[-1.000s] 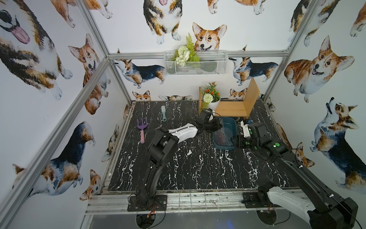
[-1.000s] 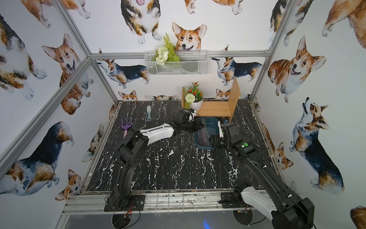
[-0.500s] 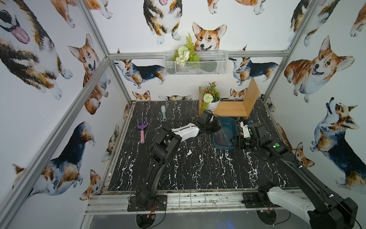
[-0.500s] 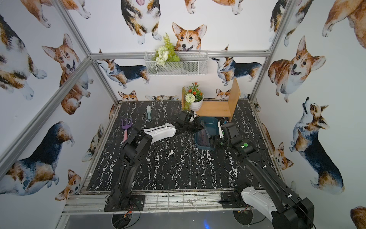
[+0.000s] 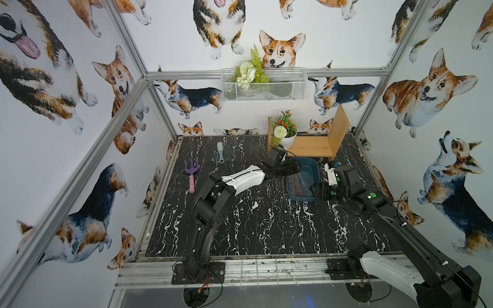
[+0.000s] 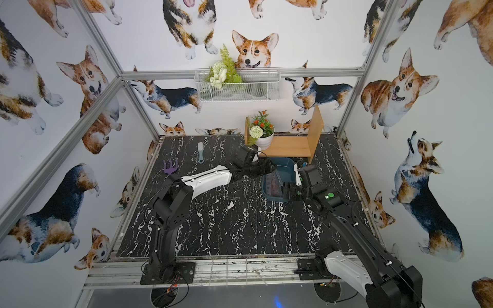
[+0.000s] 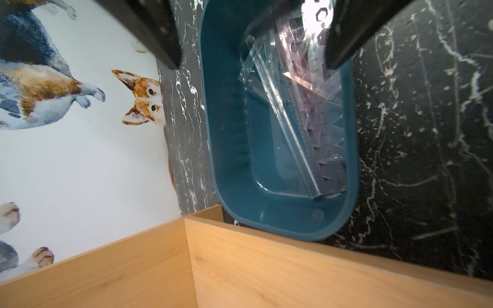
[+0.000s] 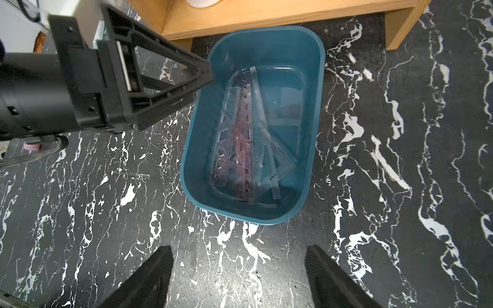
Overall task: Put the scattered rulers into the storage box
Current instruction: Place the ruler in the storage box, then reset both arms
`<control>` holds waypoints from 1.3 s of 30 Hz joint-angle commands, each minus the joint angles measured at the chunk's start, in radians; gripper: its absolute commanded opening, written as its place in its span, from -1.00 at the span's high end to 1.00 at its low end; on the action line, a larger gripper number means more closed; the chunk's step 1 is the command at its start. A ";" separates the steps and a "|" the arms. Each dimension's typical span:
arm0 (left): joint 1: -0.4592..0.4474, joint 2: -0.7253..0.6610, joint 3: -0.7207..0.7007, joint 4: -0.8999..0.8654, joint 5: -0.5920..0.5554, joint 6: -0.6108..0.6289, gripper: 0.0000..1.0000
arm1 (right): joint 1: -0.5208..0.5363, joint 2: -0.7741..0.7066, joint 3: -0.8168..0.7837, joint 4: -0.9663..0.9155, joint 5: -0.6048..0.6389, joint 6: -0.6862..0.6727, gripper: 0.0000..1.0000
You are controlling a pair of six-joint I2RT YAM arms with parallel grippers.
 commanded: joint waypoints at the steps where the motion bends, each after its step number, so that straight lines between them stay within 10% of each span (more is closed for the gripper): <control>1: -0.007 -0.056 -0.025 -0.034 -0.056 0.049 -0.99 | -0.001 -0.003 0.003 0.075 -0.025 0.027 -0.76; 18: -0.019 -0.594 -0.258 -0.157 -0.372 0.315 -0.99 | -0.004 -0.092 -0.021 0.387 0.116 0.065 -0.99; 32: -0.008 -0.970 -0.490 -0.085 -0.839 0.752 -0.99 | -0.004 -0.247 -0.228 0.806 0.281 -0.253 -0.99; 39: 0.378 -1.127 -0.828 0.107 -0.681 0.671 -0.99 | -0.163 -0.117 -0.415 1.005 0.330 -0.251 -0.99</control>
